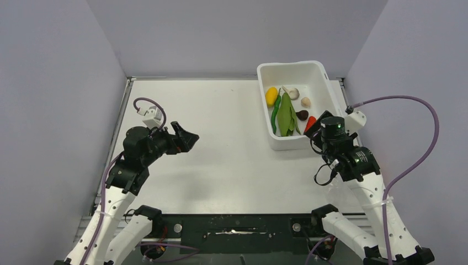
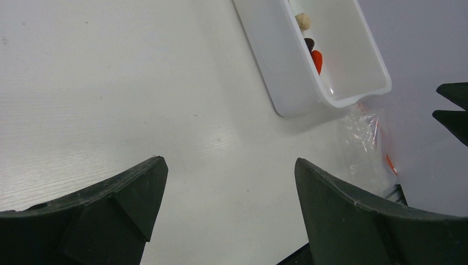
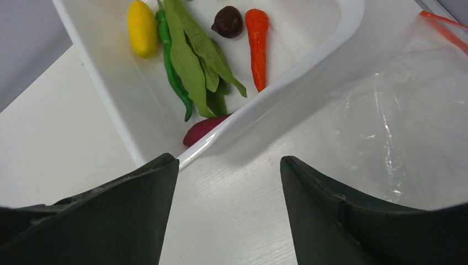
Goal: Place the food in the zip-top bag and seal the zipper
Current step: Pick up the zipper food storage bag at the corner of the board.
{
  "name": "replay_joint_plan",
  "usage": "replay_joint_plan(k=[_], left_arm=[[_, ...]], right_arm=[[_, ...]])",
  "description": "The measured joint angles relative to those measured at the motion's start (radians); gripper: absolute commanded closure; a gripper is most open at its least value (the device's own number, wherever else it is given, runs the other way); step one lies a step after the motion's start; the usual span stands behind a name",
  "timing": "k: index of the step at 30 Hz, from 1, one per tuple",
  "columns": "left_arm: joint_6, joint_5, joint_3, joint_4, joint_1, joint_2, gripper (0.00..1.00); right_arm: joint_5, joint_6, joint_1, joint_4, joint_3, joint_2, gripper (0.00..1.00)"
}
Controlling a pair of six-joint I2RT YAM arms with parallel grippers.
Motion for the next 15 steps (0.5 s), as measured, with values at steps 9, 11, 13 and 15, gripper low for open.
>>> replay_joint_plan(k=[9,11,13,15], left_arm=[[0.008,-0.008,-0.068,0.01,0.0,0.042,0.16],[0.013,-0.008,-0.098,0.01,0.0,0.042,0.16],[0.019,-0.007,-0.115,0.011,0.0,0.037,0.16],[0.027,-0.007,-0.126,0.012,0.0,0.023,0.16]], right_arm=[[0.098,0.086,-0.171,-0.081,0.014,0.039,0.51],[0.103,0.103,-0.241,-0.095,0.01,0.043,0.52],[0.103,0.103,-0.3,-0.09,-0.002,0.041,0.54],[0.09,0.095,-0.362,-0.07,-0.036,0.036,0.55]])
